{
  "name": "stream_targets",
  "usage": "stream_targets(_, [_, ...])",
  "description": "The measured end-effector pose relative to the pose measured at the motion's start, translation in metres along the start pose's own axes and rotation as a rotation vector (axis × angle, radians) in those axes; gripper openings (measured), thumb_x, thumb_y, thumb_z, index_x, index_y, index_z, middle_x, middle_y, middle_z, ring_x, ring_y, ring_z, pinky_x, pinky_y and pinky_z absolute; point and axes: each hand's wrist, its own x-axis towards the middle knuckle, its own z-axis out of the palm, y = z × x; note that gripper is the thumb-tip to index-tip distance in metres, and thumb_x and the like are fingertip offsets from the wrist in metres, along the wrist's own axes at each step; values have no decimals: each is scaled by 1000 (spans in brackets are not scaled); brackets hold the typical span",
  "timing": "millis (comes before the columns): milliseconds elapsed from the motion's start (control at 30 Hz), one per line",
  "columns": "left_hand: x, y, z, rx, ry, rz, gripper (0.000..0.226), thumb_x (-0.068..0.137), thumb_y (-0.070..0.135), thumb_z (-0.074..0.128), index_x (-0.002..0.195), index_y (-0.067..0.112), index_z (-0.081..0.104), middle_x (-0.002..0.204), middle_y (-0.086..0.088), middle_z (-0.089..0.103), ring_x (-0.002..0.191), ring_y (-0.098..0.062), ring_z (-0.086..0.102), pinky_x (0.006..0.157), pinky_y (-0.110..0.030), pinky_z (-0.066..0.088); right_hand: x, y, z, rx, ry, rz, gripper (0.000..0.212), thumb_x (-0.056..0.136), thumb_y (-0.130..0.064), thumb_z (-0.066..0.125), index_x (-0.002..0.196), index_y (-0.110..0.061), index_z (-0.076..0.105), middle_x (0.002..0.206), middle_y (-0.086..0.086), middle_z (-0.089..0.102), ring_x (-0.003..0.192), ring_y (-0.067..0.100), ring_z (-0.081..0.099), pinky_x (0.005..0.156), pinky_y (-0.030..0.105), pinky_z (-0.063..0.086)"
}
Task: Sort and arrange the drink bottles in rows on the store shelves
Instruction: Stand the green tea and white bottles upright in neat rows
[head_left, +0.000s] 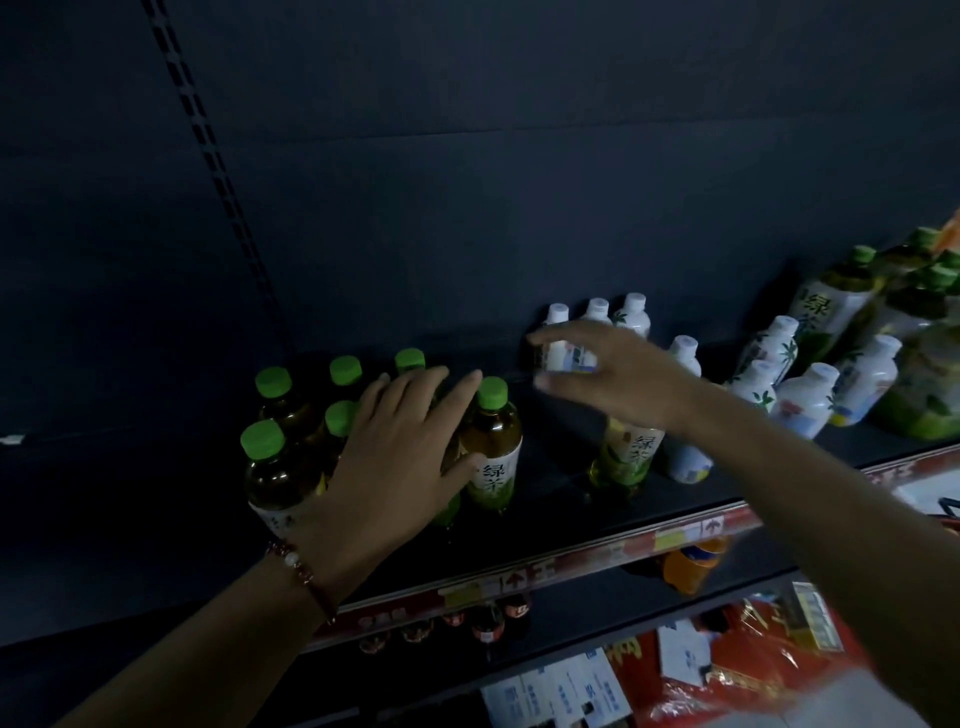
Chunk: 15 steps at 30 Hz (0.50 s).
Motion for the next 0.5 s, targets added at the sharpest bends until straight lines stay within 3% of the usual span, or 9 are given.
stream_targets(67, [4,4,2,1,-4,-7,76,83,52,66,149,28,38,144,-7,48,135,-28,43,115,-50,28,-5,18,-25,-116,72,96,47,85,-41,68,130,-36,56,130,-6,54,117,13,52,94,31,41])
stream_targets(200, [7,7,11,-12,-3,-26,71,83,49,69,147,33,40,141,-6,51,132,-28,45,114,-49,26,-10,49,-51,-384,-260,343,52,86,-34,69,134,-22,53,135,8,54,116,26,54,93,32,44])
stream_targets(300, [7,9,16,-3,51,-46,70,81,43,74,143,33,44,133,-7,55,126,-29,48,111,-51,31,-10,61,-48,-302,-168,284,41,83,-34,72,121,-23,61,117,2,63,103,19,58,86,30,45])
stream_targets(400, [6,12,17,11,80,-95,71,78,42,77,142,34,47,132,-11,53,123,-32,46,103,-56,38,-2,59,-37,-260,-118,210,27,81,-37,72,106,-27,66,101,-2,67,96,18,63,87,36,51])
stream_targets(500, [-1,18,19,30,60,-145,76,80,46,74,147,37,40,137,-12,47,126,-32,39,100,-55,38,10,48,-24,-206,-122,183,26,84,-41,70,105,-27,65,103,-1,65,96,18,61,89,37,50])
